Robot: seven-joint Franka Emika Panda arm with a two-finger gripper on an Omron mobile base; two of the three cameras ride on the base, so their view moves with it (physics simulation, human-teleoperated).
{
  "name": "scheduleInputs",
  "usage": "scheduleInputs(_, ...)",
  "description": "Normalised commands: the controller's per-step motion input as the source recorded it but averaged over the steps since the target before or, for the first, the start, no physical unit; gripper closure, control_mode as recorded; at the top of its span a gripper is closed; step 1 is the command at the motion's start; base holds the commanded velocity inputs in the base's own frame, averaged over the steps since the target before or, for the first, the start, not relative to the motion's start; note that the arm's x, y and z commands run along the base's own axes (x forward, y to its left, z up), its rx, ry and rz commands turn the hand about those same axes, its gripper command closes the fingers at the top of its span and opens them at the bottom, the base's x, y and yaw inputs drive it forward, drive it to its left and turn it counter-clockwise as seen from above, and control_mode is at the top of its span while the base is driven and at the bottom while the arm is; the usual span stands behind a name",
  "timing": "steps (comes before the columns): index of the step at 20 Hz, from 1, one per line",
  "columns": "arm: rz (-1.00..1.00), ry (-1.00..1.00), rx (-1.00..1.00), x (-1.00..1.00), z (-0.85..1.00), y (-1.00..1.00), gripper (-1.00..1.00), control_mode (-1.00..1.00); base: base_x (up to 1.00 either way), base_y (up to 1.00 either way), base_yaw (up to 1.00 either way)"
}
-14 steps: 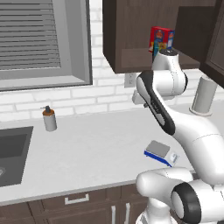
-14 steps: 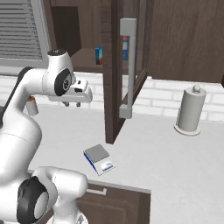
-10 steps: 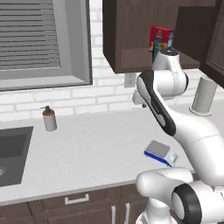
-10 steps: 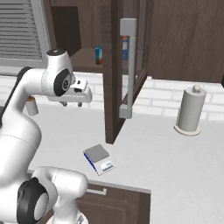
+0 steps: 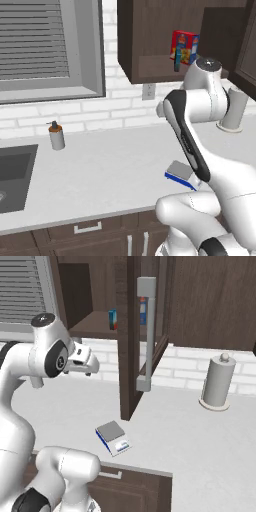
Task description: Pick the boxed food and place it on the digital scale for weighing, and close the cabinet.
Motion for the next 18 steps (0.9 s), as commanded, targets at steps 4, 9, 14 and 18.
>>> scheduleInputs(4,-0.13,-0.23,0.00,-0.47,0.56,0.00,-1.00,-1.00,0.00,0.00,0.00)
scheduleInputs(9,-0.10,-0.15,0.00,-0.33,0.53,0.00,-1.00,-1.00,0.00,0.00,0.00)
scheduleInputs(14,-0.09,-0.09,0.00,-0.24,0.49,-0.03,-1.00,-1.00,0.00,0.00,0.00)
scheduleInputs(18,-0.05,-0.09,0.00,-0.14,0.50,-0.14,-1.00,-1.00,0.00,0.00,0.00)
